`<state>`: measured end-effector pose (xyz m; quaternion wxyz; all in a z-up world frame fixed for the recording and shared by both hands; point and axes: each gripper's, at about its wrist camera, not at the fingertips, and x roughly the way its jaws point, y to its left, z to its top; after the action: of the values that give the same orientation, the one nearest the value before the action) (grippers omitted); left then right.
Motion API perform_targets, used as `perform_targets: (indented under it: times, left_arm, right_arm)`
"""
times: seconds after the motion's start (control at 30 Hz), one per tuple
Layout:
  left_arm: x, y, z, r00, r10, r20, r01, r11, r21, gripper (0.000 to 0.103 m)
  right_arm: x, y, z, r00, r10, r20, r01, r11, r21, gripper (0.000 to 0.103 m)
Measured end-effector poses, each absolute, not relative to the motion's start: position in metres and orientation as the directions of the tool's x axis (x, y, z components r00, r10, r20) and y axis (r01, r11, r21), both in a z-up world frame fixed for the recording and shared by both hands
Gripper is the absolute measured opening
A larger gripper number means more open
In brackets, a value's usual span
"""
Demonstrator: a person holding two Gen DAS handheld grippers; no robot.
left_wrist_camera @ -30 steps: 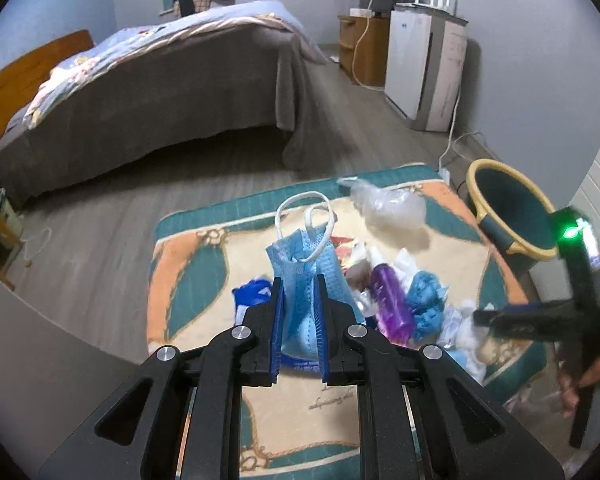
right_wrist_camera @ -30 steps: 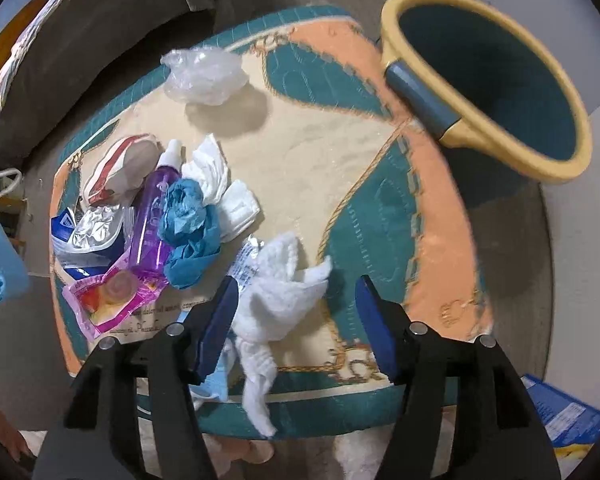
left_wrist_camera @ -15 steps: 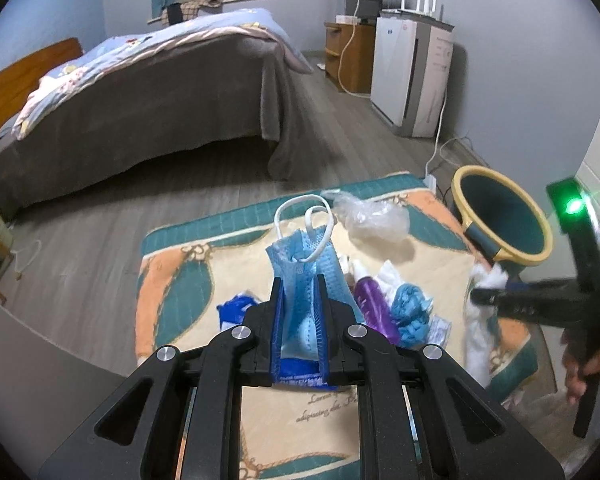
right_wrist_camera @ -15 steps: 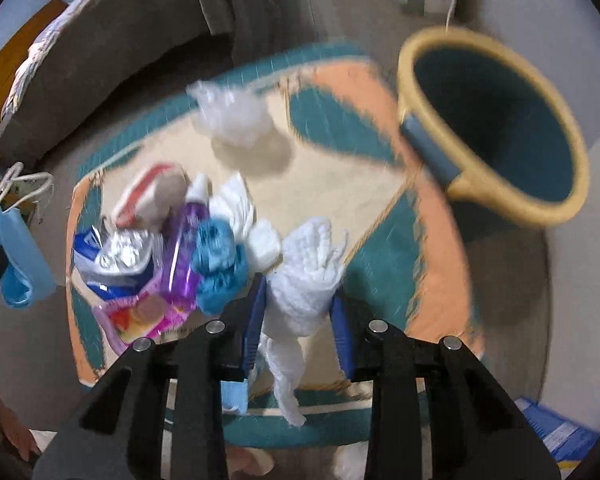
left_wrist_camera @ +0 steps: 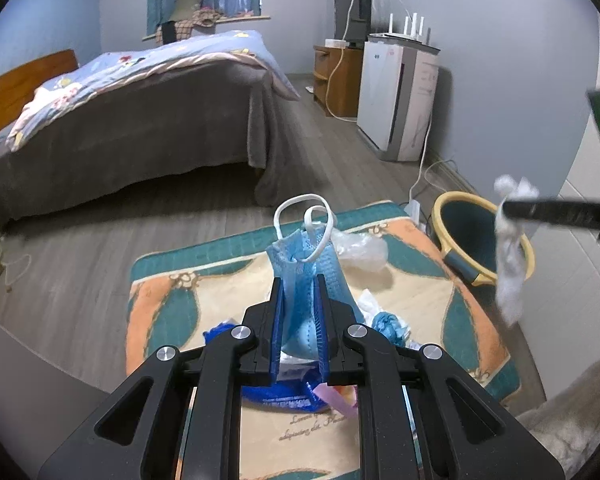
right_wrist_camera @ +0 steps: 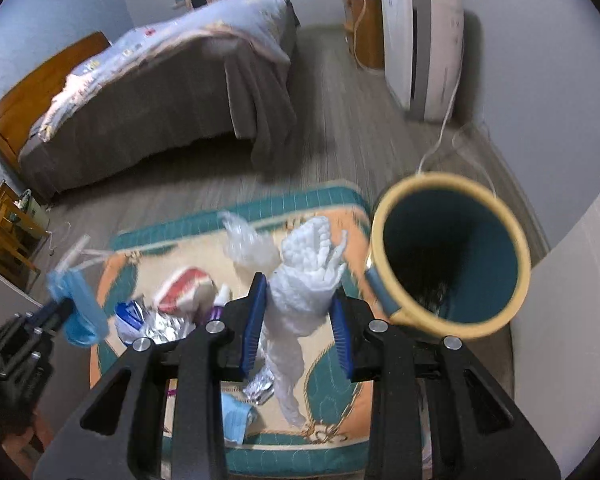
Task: Collect trash
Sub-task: 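Carry the tissue and mask over the bin and open both grippers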
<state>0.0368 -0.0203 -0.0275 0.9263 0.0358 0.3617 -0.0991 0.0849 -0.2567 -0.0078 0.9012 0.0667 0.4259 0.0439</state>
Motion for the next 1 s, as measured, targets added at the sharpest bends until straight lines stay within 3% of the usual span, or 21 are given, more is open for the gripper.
perform_targets:
  times: [0.2, 0.47, 1.0]
  left_arm:
    - [0.040, -0.029, -0.030, 0.716, -0.170, -0.678, 0.223, 0.975, -0.008, 0.015]
    - [0.047, -0.052, -0.034, 0.703, -0.178, -0.688, 0.244, 0.970, -0.001, 0.015]
    - [0.074, -0.141, -0.015, 0.700, -0.285, -0.655, 0.376, 0.927, -0.002, 0.015]
  right_arm:
    - [0.078, -0.263, 0.023, 0.709, 0.101, -0.698, -0.068, 0.995, 0.075, 0.031]
    - [0.083, -0.291, 0.029, 0.728, 0.089, -0.680, -0.065, 0.996, 0.061, 0.031]
    - [0.123, -0.372, -0.008, 0.686, 0.019, -0.727, 0.049, 0.996, 0.072, 0.031]
